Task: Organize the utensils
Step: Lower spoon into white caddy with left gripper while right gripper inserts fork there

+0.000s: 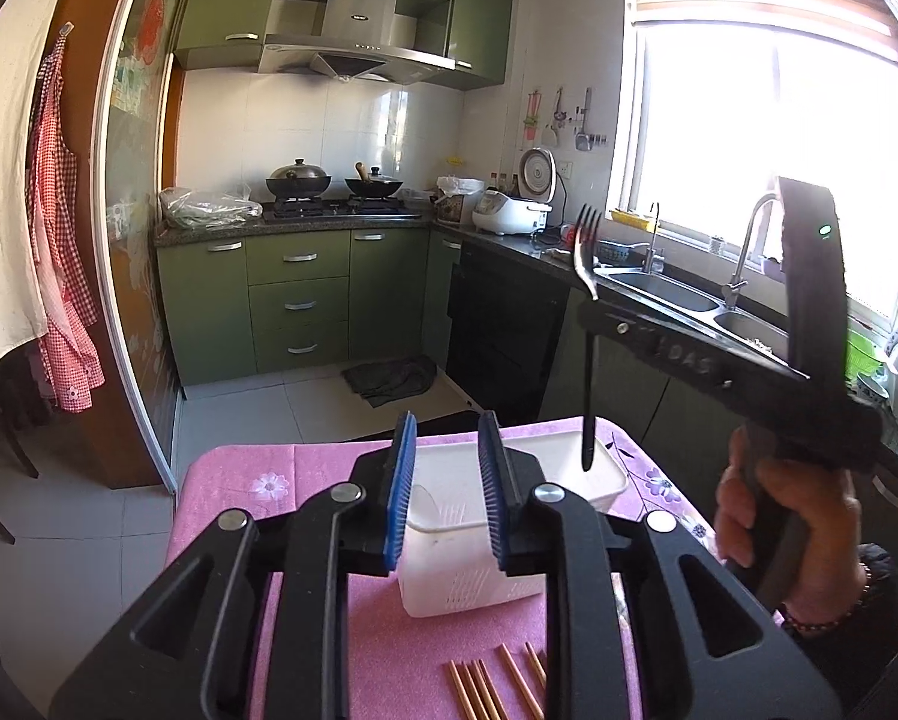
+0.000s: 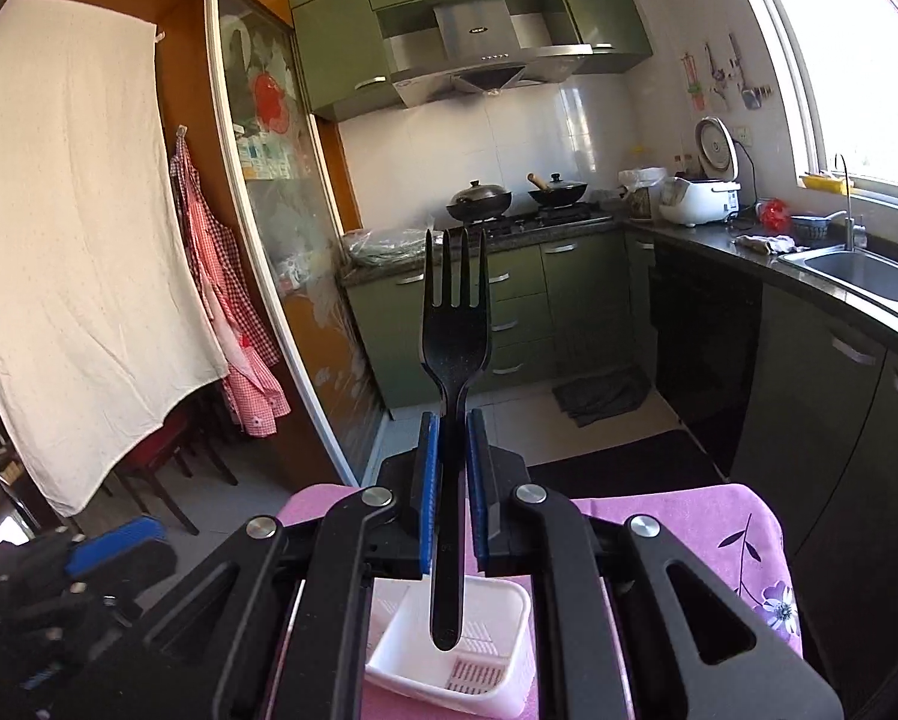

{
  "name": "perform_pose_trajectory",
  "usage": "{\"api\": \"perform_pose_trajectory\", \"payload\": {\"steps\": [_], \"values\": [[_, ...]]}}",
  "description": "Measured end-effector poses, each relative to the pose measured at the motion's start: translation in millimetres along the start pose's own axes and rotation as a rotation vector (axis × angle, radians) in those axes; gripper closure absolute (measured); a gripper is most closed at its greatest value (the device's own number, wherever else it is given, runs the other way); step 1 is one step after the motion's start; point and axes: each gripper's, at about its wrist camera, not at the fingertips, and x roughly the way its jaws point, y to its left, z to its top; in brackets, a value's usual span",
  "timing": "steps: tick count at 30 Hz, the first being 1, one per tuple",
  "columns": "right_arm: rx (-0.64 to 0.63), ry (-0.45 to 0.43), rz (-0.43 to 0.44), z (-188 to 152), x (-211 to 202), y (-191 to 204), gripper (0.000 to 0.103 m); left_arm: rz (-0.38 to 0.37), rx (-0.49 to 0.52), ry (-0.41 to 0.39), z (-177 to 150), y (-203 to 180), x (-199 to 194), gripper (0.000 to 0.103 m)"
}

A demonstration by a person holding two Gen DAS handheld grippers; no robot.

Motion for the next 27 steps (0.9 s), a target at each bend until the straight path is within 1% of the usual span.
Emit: {"api": "perform_pose_trajectory", "payload": {"steps": [2,7,11,13,18,20,23,25,27], "values": [[0.001,0.016,0.006,-11,7,-1,0.093,-0.006,0.005,0.014,-4,0,-4,0.082],[-0.035,0.028,-0.003,-34,9,0,0.093,-0.035,-0.013,0.077,-14,0,-5,0.082],[-0.041,0.058,-0.002,-52,8,-2,0.092,-0.035,-0.002,0.104,-22,-6,-9,0.082],[-0.043,0.066,-0.001,-60,2,-4,0.085,-0.034,0.011,0.120,-25,-10,-11,0.082],[-0.046,0.071,-0.006,-68,-21,-8,0.085,-0.024,0.025,0.165,-34,-19,-17,0.082],[-0.037,0.072,-0.003,-69,-34,-9,0.080,-0.024,0.017,0.193,-39,-19,-18,0.082],[-0.032,0.092,-0.008,-76,-58,-12,0.079,-0.017,-0.017,0.259,-52,-16,-15,0.081],[-0.037,0.129,-0.013,-87,-74,-14,0.078,-0.011,-0.044,0.335,-64,-14,-8,0.081],[-0.047,0.192,-0.024,-104,-83,-17,0.078,-0.002,-0.064,0.431,-79,-13,4,0.081]]}}
